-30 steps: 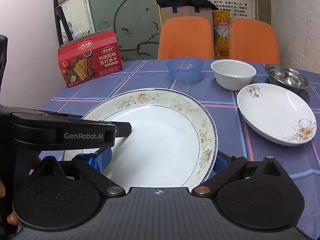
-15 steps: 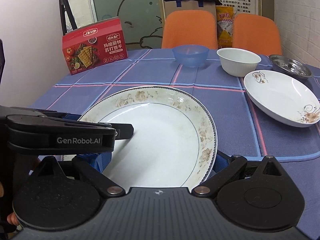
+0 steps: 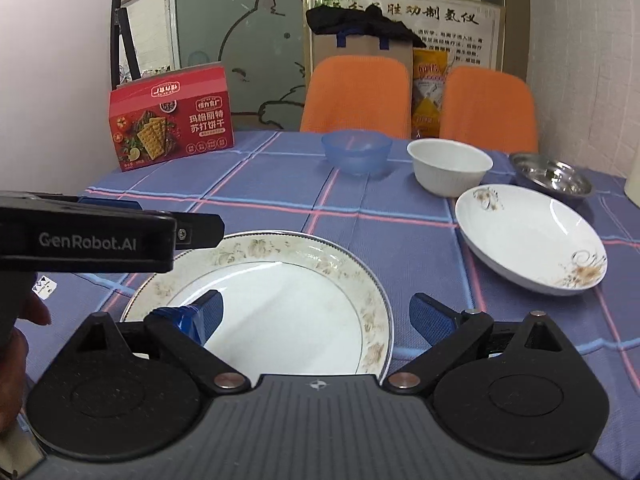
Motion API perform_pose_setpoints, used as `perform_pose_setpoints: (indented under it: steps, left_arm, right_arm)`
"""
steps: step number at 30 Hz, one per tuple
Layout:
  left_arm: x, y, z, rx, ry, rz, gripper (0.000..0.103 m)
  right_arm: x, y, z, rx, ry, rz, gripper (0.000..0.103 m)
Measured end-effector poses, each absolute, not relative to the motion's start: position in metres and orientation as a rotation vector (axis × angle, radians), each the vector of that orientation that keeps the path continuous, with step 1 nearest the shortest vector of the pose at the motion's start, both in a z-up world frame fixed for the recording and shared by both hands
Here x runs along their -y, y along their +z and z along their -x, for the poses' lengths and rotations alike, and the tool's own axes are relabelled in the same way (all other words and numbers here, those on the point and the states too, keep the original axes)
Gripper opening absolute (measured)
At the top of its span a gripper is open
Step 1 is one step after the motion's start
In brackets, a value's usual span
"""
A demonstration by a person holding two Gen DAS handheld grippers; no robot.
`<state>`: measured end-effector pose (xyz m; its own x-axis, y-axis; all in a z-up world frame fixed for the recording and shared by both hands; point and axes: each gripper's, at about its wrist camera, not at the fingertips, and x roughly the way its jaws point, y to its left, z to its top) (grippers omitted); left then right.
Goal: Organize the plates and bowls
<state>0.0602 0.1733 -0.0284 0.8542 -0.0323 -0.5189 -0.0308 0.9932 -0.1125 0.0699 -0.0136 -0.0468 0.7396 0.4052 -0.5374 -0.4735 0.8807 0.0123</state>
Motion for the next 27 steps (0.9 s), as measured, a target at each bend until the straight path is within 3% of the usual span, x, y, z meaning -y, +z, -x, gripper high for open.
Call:
perform_pose_setpoints:
  steps: [12,27]
  left_arm:
    - [-0.145,-0.028,-0.111,-0.673,-0.128,0.168,0.076]
    - [-0.045,-0.052,-0.288,-0.941,-0.349,0.214,0.076]
  right_arm:
    - [0.133,-0.035,-0.116,-0.584,0.252,-0.081,0.088]
    - [0.194,-0.065,-0.231,-0.707,0.123,-0.121,0.088]
